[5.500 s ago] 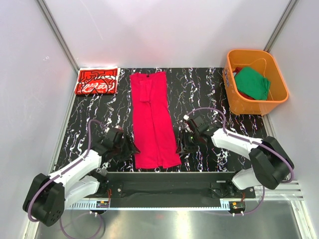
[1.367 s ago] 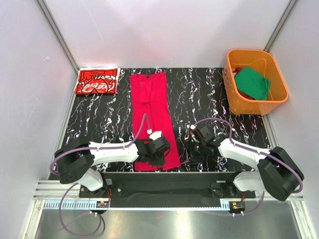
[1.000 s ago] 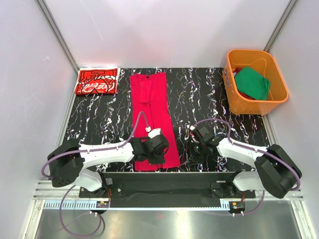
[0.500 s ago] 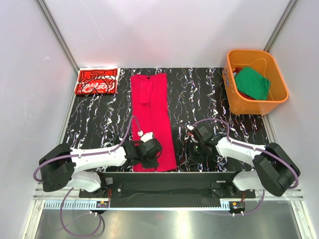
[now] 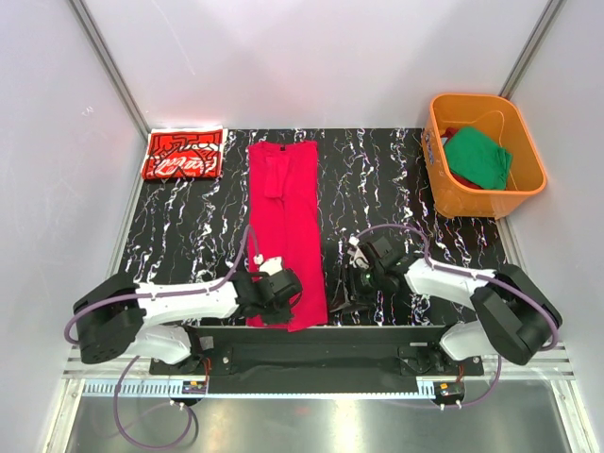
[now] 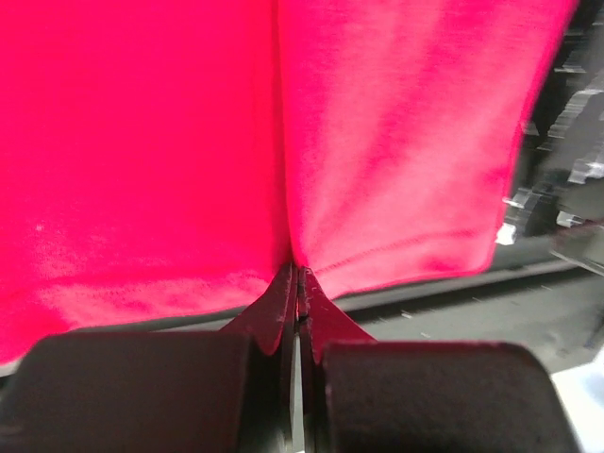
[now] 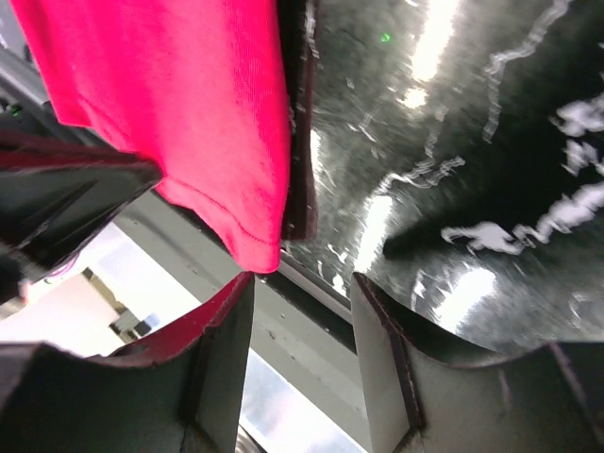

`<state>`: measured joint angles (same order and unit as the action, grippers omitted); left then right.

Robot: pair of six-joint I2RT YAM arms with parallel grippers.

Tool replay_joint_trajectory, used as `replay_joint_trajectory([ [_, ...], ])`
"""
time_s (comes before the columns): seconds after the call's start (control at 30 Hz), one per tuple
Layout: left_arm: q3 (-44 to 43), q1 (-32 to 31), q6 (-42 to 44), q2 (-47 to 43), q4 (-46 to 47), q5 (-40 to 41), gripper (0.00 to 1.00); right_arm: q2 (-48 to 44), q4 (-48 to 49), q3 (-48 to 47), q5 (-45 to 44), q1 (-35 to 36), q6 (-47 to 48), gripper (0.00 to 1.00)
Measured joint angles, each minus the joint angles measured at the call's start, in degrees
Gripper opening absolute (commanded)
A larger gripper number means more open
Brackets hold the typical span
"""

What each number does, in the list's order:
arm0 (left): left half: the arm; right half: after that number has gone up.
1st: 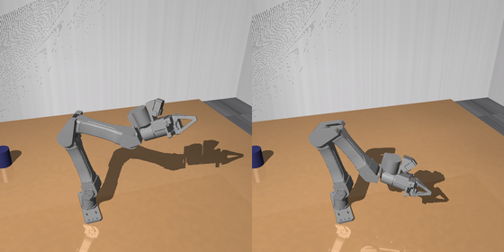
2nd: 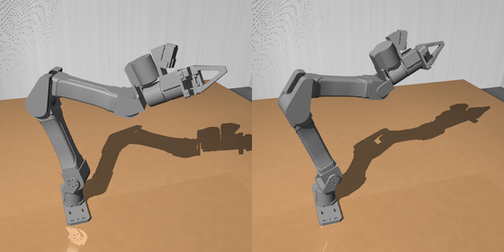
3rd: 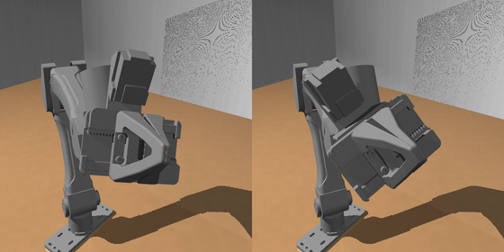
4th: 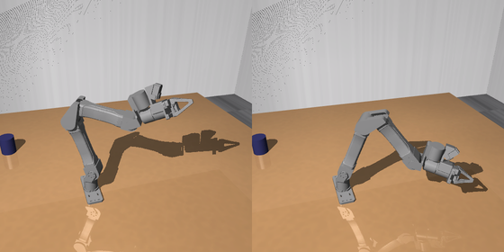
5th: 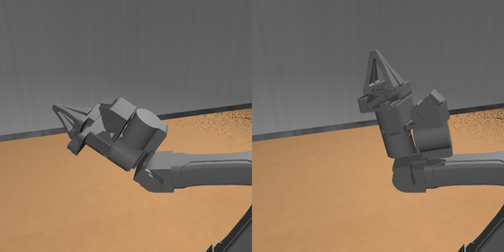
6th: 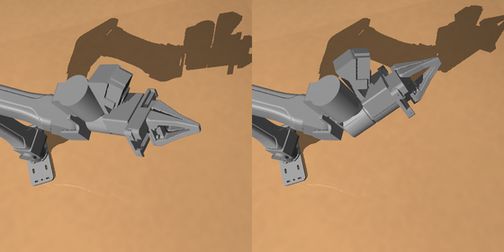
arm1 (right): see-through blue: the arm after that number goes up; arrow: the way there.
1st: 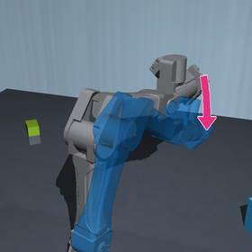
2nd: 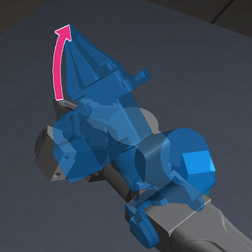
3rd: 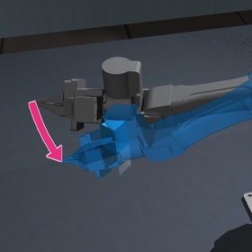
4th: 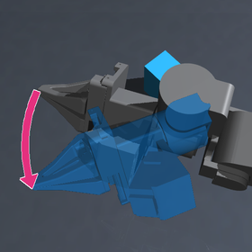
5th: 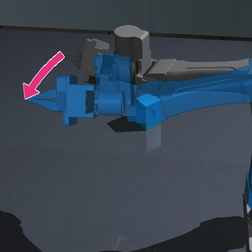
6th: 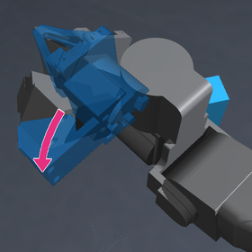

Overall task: Fold and stack the t-shirts
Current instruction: Fold the tshirt

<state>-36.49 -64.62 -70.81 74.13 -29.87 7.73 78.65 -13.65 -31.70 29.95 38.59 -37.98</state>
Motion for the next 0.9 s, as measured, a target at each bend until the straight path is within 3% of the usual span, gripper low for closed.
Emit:
replay_joint_trajectory([
  [0.1, 0.4, 0.0, -0.2, 2.1, 0.2, -0.1, 0.0, 1.7, 2.0, 0.0, 1.6, 0.2, -0.1, 0.52],
  [0.2, -0.2, 0.1, -0.2, 2.9, 0.7, -0.1, 0.06, 3.9, 3.8, 0.0, 3.0, 0.9, -0.5, 0.52],
  [0.3, -0.7, 0.1, -0.1, 3.5, 0.7, 0.0, 0.24, 6.0, 5.8, 0.0, 4.1, 2.5, -1.5, 0.52],
  [0.37, -1.0, 0.1, 0.1, 3.4, 0.4, 0.1, 0.41, 6.9, 7.1, 0.0, 4.9, 3.4, -2.3, 0.52],
  [0.57, -2.1, -0.2, 0.0, -5.1, -7.9, 2.4, 0.63, 7.9, 9.9, 0.1, 5.1, 4.2, -4.4, 0.51],
  [0.73, -4.2, 1.6, 0.5, -14.1, -15.7, 5.5, 0.66, 9.0, 12.0, 0.4, 5.6, 4.2, -6.0, 0.48],
  [0.9, -1.0, 4.8, 0.3, -15.0, -21.2, 6.8, 0.65, 9.9, 15.2, 1.3, 6.2, 4.2, -8.0, 0.44],
])
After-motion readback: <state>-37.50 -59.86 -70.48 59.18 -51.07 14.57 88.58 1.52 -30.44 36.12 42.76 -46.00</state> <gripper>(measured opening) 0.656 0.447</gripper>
